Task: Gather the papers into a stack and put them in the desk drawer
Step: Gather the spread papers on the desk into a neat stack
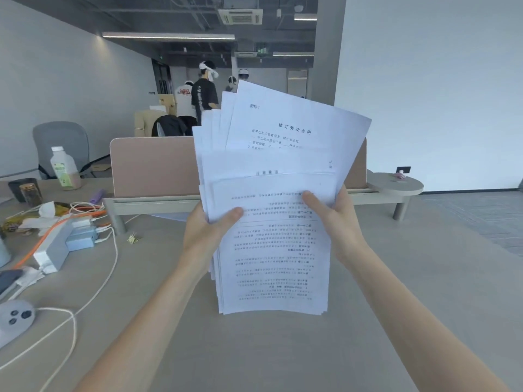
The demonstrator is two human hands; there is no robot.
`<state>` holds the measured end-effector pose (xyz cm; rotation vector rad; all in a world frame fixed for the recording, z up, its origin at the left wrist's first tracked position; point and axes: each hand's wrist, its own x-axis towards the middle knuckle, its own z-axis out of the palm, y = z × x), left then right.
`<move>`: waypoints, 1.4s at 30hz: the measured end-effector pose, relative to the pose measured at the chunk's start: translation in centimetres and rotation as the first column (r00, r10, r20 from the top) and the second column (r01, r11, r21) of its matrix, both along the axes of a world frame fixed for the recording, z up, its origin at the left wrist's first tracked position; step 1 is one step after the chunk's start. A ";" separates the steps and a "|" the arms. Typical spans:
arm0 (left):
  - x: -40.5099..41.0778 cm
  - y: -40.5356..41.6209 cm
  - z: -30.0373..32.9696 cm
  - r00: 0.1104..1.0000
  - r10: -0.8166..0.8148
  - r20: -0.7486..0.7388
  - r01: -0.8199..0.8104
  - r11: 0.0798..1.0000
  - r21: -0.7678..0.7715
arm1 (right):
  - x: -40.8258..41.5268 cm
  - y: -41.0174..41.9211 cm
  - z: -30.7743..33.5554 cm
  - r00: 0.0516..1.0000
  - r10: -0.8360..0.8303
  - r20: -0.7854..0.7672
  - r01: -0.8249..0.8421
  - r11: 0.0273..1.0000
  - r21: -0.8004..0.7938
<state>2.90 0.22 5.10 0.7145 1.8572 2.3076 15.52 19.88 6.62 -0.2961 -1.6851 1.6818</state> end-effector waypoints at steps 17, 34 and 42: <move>1.3 0.1 -3.6 0.997 -0.036 0.061 0.041 0.996 -0.078 | 0.2 0.3 0.9 0.996 -0.089 -0.021 0.091 0.984 0.154; 2.1 0.7 -3.3 0.997 -0.065 0.051 0.068 0.996 -0.057 | 1.3 0.7 0.8 0.971 -0.237 -0.036 0.232 0.890 0.393; 1.7 0.7 -4.4 0.995 -0.037 0.090 0.045 0.995 -0.090 | 1.6 1.5 -4.9 0.991 -0.038 0.131 0.028 0.997 0.074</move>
